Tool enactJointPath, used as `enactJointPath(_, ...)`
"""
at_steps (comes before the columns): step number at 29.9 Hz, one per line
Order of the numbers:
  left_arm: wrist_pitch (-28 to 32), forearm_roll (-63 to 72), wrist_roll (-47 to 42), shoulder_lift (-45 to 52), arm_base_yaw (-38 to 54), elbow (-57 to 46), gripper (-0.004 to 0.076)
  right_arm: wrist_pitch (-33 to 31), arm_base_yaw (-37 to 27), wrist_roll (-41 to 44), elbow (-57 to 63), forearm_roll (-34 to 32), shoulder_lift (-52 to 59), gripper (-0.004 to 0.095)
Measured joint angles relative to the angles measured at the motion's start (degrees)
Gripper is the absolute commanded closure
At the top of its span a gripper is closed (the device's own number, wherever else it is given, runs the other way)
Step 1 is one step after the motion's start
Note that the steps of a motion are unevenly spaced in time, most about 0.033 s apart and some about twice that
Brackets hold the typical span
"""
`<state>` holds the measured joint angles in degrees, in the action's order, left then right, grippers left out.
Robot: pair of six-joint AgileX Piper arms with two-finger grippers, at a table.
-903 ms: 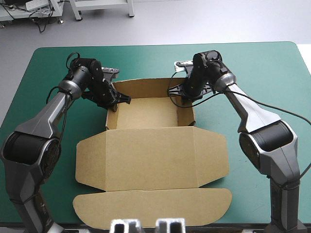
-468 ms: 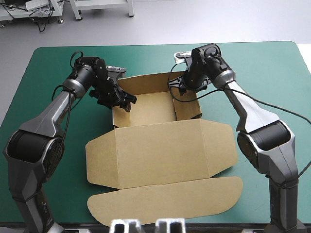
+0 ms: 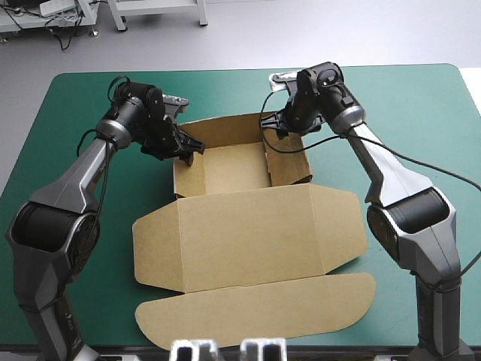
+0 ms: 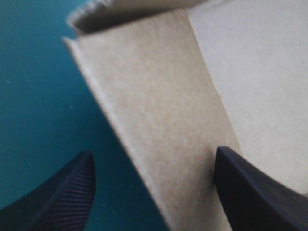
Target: Fold the box
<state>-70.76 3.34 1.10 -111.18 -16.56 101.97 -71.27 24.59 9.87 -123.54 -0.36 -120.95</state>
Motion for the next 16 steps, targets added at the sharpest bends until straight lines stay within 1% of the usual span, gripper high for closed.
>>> enactJointPath(5,-0.13,-0.98,-1.91,0.54,0.00,6.31,0.0224,0.00,0.00,0.00,-5.83,-0.29,0.13,0.0404)
enactJointPath(8,-0.17,-0.86,-2.32,1.92,0.00,9.78,0.0224,-0.12,0.04,0.00,-7.40,-2.32,1.44,0.0404)
enactJointPath(13,-0.56,1.51,-2.39,6.20,0.00,12.37,0.0224,-0.18,0.04,0.00,-7.57,-7.06,5.85,0.0424)
enactJointPath(16,-1.00,3.78,-2.44,8.97,0.00,12.47,0.0225,-0.18,0.04,0.00,-7.57,-7.57,8.83,0.0447)
